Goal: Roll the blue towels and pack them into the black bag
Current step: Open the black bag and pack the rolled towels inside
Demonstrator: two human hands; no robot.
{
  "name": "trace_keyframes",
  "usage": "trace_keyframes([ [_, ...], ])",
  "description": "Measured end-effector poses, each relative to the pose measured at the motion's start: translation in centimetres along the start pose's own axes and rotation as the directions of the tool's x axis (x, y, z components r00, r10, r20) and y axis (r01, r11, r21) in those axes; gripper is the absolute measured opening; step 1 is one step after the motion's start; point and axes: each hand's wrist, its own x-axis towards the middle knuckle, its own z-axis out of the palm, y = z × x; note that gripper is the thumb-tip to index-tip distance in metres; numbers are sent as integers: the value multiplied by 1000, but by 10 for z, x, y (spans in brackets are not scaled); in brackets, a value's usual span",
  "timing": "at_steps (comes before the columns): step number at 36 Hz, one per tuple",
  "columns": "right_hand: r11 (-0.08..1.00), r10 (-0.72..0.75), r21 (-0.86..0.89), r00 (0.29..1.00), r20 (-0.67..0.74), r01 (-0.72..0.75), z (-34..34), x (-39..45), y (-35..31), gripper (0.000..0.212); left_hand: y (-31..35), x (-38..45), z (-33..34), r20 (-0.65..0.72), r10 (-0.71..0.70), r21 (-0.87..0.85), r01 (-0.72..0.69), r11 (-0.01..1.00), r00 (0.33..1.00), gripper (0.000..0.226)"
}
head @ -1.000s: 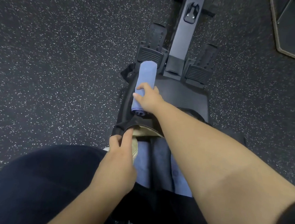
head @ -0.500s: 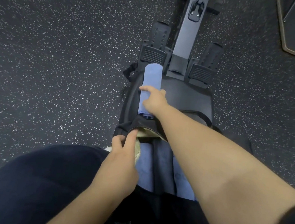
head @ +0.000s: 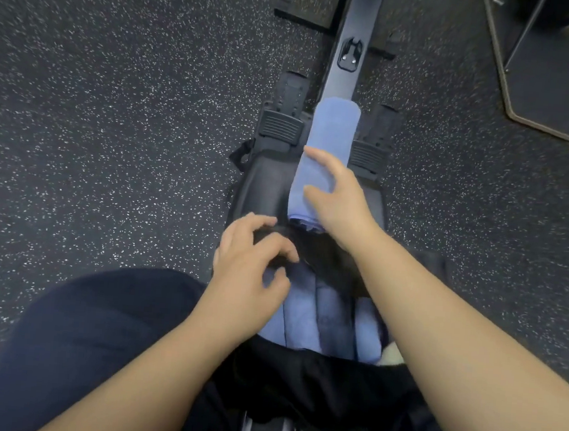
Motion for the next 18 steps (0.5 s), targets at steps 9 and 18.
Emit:
trace_keyframes([
  [9, 998, -54, -25, 981, 184, 60, -22, -105, -25, 100, 10, -9, 7, 99, -10, -273, 37, 961, 995, 58],
  [18, 979, 107, 165, 989, 103, -123, -6, -155, -21, 93, 21, -35, 3, 174, -25, -110, 45, 993, 984, 58],
])
